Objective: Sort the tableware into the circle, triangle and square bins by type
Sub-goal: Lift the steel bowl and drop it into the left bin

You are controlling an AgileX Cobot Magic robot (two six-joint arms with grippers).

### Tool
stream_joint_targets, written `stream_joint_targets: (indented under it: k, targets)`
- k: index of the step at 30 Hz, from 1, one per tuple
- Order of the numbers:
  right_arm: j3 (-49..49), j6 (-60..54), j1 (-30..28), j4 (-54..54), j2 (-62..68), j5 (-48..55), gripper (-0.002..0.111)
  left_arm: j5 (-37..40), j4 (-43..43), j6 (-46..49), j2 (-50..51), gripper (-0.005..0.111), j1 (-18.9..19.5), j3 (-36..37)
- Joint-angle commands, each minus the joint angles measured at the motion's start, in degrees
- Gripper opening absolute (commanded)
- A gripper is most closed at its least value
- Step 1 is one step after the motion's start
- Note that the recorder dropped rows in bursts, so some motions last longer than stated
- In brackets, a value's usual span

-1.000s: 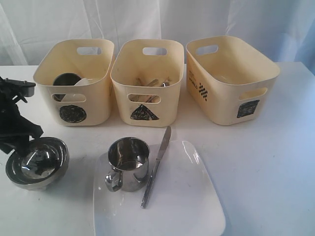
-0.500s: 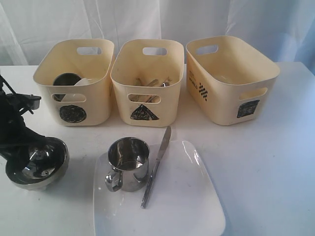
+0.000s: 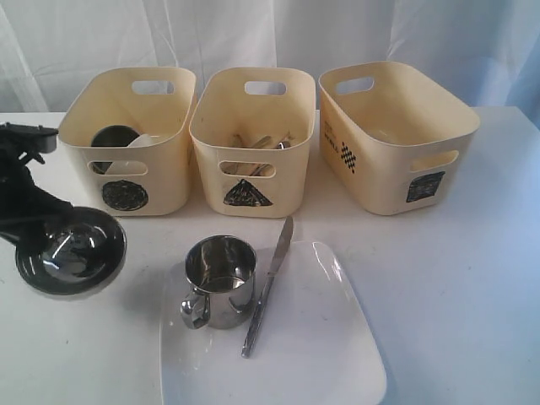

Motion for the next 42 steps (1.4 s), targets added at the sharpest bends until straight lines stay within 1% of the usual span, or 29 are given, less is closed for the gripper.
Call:
stream_joint_targets:
  k: [1, 5, 11, 17, 23, 25, 34, 36, 37, 38, 39, 40, 41, 42]
  targets:
    - [0.33, 0.23, -0.39, -0.40, -0.20, -0.51, 0.000, -1.04, -3.81, 2.03, -5.53, 0.000, 0.17, 0.04]
    - [0.33, 0.23, -0.39, -0.40, -0.20, -0.51, 0.000, -4.03, -5.14, 2.03, -9.29, 0.000, 0.17, -1.08]
    - [0.33, 0.23, -0.39, -0.40, -0.20, -0.51, 0.000, -16.05, -6.85, 0.05, -11.78, 0.000, 0.17, -4.80]
    - [0.33, 0.23, -0.39, -0.40, -0.20, -0.51, 0.000, -29.21, -7.01, -2.87, -9.13, 0.000, 0.17, -8.41]
    - [0.33, 0.23, -0.39, -0.40, -0.20, -0.51, 0.000, -39.22, -7.01, -4.87, -2.69, 0.000, 0.17, -12.41]
    - [0.33, 0.23, -0.39, -0.40, -0.20, -0.51, 0.000, -40.68, -7.01, -4.87, -0.27, 0.000, 0.17, -14.06]
    - [0.33, 0.23, -0.39, -0.40, -0.20, -0.51, 0.000, -40.44, -7.01, -4.87, 10.77, 0.000, 0.07, -22.84]
    - [0.33, 0.23, -0.39, -0.40, -0.20, -0.51, 0.000, -38.95, -7.01, -4.87, 11.98, 0.005, 0.07, -24.20]
    - [0.33, 0.23, -0.39, -0.40, -0.20, -0.51, 0.000, -37.95, -7.01, -4.87, 12.48, 0.014, 0.07, -24.99]
    - [0.33, 0.23, -0.39, -0.40, -0.20, -0.51, 0.000, -37.69, -7.01, -4.87, 12.60, 0.020, 0.07, -25.13]
    - [0.33, 0.23, -0.39, -0.40, -0.20, -0.51, 0.000, -37.66, -7.01, -4.87, 12.85, 0.030, 0.07, -25.24]
    - [0.33, 0.23, -0.39, -0.40, -0.20, -0.51, 0.000, -37.66, -7.01, -4.87, 12.96, 0.035, 0.07, -25.24]
    - [0.33, 0.23, -0.39, -0.40, -0.20, -0.51, 0.000, -37.52, -7.01, -4.87, 12.96, 0.043, 0.07, -25.24]
    - [0.33, 0.23, -0.39, -0.40, -0.20, -0.51, 0.000, -36.90, -7.01, -4.87, 12.96, 0.046, 0.07, -25.24]
